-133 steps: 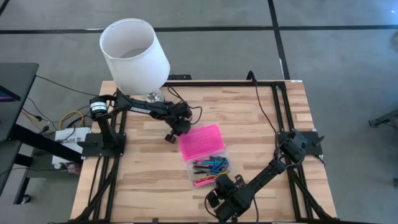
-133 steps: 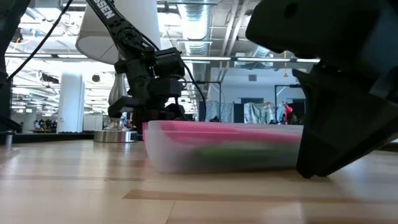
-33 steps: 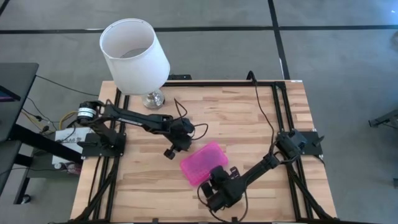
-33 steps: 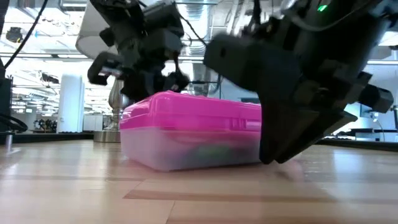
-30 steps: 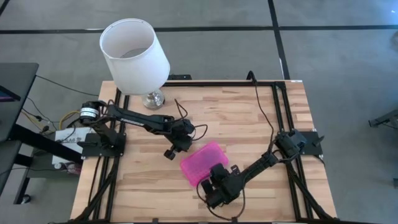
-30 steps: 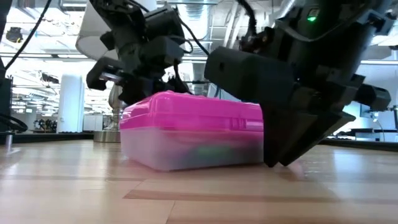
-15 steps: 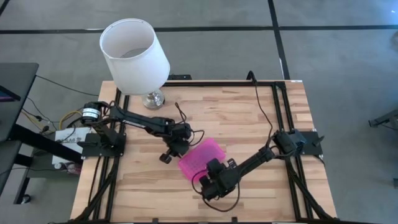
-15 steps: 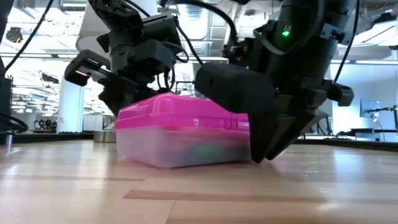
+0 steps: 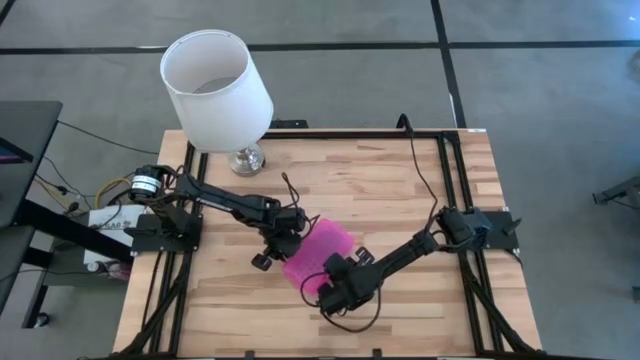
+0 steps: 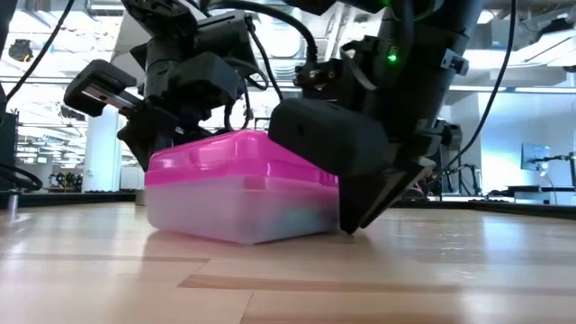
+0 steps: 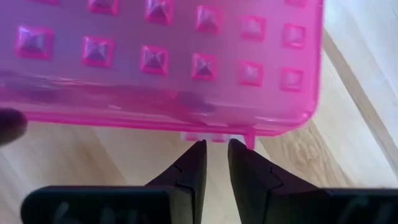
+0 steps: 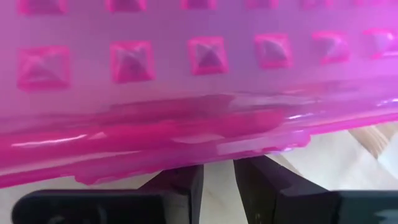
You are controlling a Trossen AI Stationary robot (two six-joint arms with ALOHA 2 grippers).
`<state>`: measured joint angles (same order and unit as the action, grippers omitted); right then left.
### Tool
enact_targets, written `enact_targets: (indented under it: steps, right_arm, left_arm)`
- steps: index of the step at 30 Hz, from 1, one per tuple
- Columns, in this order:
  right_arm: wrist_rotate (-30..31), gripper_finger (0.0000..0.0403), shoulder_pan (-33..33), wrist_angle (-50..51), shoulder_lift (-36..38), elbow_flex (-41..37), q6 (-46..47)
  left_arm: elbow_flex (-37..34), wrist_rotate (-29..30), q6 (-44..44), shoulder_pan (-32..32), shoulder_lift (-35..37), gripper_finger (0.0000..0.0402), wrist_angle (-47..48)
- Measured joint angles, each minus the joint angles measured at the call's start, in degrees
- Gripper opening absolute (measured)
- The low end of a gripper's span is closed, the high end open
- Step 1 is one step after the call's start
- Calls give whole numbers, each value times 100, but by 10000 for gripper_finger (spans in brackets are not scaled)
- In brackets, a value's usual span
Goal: Pick & place school supplies into a supply box
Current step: Adjust the pink supply box
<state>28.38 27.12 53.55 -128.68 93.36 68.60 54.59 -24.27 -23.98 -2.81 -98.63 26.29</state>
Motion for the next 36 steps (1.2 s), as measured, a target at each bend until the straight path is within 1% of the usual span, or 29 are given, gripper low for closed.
enact_targets:
  steps: [3, 7, 12, 20, 24, 30, 36]
  right_arm:
    - [13, 81, -28, -59, 0, 0, -334]
    - [47, 81, -98, -130, 0, 0, -718]
    - [43, 81, -217, -320, 0, 0, -1109]
    - [-91, 81, -503, -628, 0, 0, -1936]
    - [-204, 81, -617, -759, 7, 0, -2257]
    - [-320, 81, -617, -795, 12, 0, -2336]
    - [-415, 81, -462, -726, 82, 0, -1787]
  left_arm:
    - [-213, -29, 228, 0, 2, 61, -241]
    - [-690, -59, 707, -13, 50, 61, -783]
    - [-1207, -3, 1218, -104, 324, 61, -1491]
    - [-1638, 515, 1583, -237, 854, 61, -1940]
    - [-1720, 641, 1641, -328, 916, 61, -1959]
    - [-1924, 790, 1871, -495, 918, 61, -2251]
    - [-2122, 867, 2182, -607, 921, 61, -2734]
